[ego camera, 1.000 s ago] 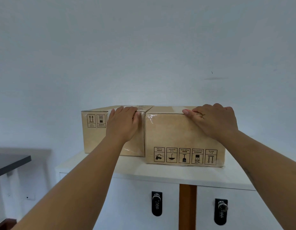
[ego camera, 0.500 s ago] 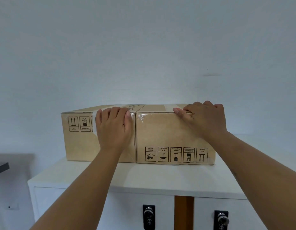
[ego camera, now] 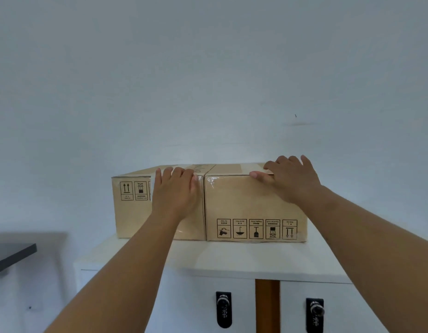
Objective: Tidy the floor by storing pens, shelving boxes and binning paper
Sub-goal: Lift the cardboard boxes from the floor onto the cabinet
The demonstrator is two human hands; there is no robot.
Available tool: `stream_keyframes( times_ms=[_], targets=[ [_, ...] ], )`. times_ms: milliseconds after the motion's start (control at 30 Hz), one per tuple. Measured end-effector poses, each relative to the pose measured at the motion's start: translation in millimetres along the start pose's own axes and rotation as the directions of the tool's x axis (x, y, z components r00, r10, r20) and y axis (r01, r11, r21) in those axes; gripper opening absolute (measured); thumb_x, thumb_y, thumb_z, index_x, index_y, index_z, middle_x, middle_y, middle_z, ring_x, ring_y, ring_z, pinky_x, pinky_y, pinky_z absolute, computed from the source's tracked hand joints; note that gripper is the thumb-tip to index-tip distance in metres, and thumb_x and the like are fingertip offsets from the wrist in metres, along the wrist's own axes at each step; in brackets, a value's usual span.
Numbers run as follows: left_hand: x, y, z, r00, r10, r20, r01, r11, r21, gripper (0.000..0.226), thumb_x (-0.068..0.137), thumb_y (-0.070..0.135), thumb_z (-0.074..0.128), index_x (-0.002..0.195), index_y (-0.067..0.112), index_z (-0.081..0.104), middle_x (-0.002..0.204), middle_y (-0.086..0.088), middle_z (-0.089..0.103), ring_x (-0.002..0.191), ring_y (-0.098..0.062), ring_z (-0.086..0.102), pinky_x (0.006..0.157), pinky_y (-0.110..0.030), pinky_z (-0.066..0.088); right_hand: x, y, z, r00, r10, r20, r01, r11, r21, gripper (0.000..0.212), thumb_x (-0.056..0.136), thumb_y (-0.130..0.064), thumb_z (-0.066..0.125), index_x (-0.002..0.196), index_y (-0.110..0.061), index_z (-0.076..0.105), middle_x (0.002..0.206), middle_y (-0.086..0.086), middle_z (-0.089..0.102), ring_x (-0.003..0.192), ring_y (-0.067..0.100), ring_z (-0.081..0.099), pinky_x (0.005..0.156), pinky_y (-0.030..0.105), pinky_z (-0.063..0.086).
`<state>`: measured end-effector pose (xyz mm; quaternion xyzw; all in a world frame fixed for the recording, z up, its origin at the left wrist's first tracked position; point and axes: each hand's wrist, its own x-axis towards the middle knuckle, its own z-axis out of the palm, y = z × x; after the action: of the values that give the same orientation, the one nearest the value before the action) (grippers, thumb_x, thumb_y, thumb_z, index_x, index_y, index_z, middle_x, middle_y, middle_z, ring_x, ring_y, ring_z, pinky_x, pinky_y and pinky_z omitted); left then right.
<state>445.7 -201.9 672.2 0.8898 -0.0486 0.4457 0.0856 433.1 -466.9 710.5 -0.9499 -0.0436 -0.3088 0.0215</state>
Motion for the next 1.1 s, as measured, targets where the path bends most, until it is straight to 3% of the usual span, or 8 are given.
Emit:
stream_keyframes(
  times_ms=[67, 167, 233, 400, 533, 667, 833, 1100],
  targets=[
    [3.2, -1.7, -18.5, 0.999, 0.028, -0.02, -0.027, 0.997, 0.067, 0.046, 0.096, 0.037, 0.03, 0.127, 0.019, 0.06, 0.129, -0.004, 0.061, 0.132, -0.031, 0.042, 0.118, -0.049, 0.017, -3.1, -0.1, -20.6, 0.999, -0.018, -0.037, 0.019, 1.0, 0.018, 0.067, 0.091, -0.071, 0.022, 0.136, -0.029, 0.049, 0.135, 0.003, 0.05, 0.129, 0.025, 0.041, 0.113, 0.045, 0.024],
    [5.0, -0.1, -49.9, 0.999, 0.041, 0.026, -0.044, 0.992, 0.116, 0.051, 0.096, 0.044, 0.029, 0.134, 0.02, 0.053, 0.135, -0.004, 0.056, 0.125, -0.03, 0.046, 0.103, -0.043, 0.036, -8.3, -3.4, -51.4, 0.997, -0.006, -0.071, 0.008, 1.0, 0.019, 0.058, 0.095, -0.059, 0.037, 0.144, -0.028, 0.038, 0.143, 0.004, 0.044, 0.132, 0.027, 0.039, 0.11, 0.044, 0.029],
    [4.3, 3.6, -67.6, 0.998, 0.028, 0.06, -0.035, 0.993, 0.117, 0.048, 0.099, 0.043, 0.035, 0.14, 0.02, 0.047, 0.139, -0.004, 0.051, 0.126, -0.029, 0.043, 0.1, -0.041, 0.038, -13.6, -6.6, -62.1, 0.998, -0.001, -0.065, 0.0, 1.0, -0.008, 0.058, 0.095, -0.053, 0.041, 0.147, -0.027, 0.033, 0.147, 0.005, 0.041, 0.133, 0.029, 0.037, 0.109, 0.044, 0.028],
    [-16.5, -5.9, -115.4, 0.994, 0.056, 0.096, -0.074, 0.977, 0.2, 0.053, 0.098, 0.046, 0.036, 0.146, 0.023, 0.039, 0.148, -0.001, 0.046, 0.135, -0.025, 0.039, 0.112, -0.04, 0.03, -33.3, -36.5, -68.3, 0.997, -0.057, -0.053, 0.057, 0.998, 0.004, 0.063, 0.093, -0.051, 0.044, 0.149, -0.027, 0.027, 0.152, 0.004, 0.033, 0.139, 0.03, 0.03, 0.113, 0.046, 0.024],
    [-43.2, -41.5, -159.2, 0.987, -0.019, 0.161, -0.038, 0.938, 0.344, 0.064, 0.096, 0.056, 0.03, 0.153, 0.029, 0.022, 0.161, 0.001, 0.026, 0.147, -0.027, 0.024, 0.121, -0.045, 0.015, -47.0, -79.6, -70.3, 0.99, -0.143, -0.02, 0.144, 0.988, 0.048, 0.069, 0.094, -0.059, 0.036, 0.153, -0.03, 0.014, 0.161, 0.002, 0.016, 0.148, 0.031, 0.01, 0.118, 0.05, 0.011],
    [-77.2, -78.1, -213.1, 0.979, -0.117, 0.166, 0.029, 0.889, 0.457, 0.066, 0.095, 0.059, 0.029, 0.154, 0.031, 0.018, 0.162, 0.002, 0.023, 0.147, -0.029, 0.023, 0.121, -0.047, 0.015, -63.1, -136.9, -78.9, 0.969, -0.247, 0.013, 0.244, 0.963, 0.112, 0.071, 0.095, -0.058, 0.035, 0.154, -0.03, 0.006, 0.163, 0.001, 0.005, 0.15, 0.031, -0.001, 0.12, 0.051, 0.006],
    [-123.5, -116.3, -283.1, 0.963, -0.231, 0.137, 0.109, 0.801, 0.588, 0.066, 0.096, 0.058, 0.029, 0.154, 0.031, 0.016, 0.162, 0.001, 0.023, 0.146, -0.029, 0.025, 0.121, -0.048, 0.016, -85.8, -224.0, -96.3, 0.914, -0.404, -0.039, 0.402, 0.887, 0.229, 0.071, 0.095, -0.057, 0.035, 0.154, -0.031, 0.007, 0.163, 0.001, 0.005, 0.15, 0.03, 0.0, 0.12, 0.05, 0.006],
    [-211.0, -164.7, -411.6, 0.911, -0.408, 0.054, 0.214, 0.583, 0.784, 0.071, 0.095, 0.06, 0.03, 0.155, 0.025, 0.015, 0.162, -0.001, 0.023, 0.145, -0.03, 0.028, 0.12, -0.049, 0.019, -134.1, -348.3, -142.0, 0.786, -0.606, -0.121, 0.606, 0.719, 0.34, 0.073, 0.095, -0.061, 0.031, 0.155, -0.03, 0.004, 0.164, 0.002, 0.004, 0.15, 0.031, -0.002, 0.12, 0.051, 0.007]
  ],
)
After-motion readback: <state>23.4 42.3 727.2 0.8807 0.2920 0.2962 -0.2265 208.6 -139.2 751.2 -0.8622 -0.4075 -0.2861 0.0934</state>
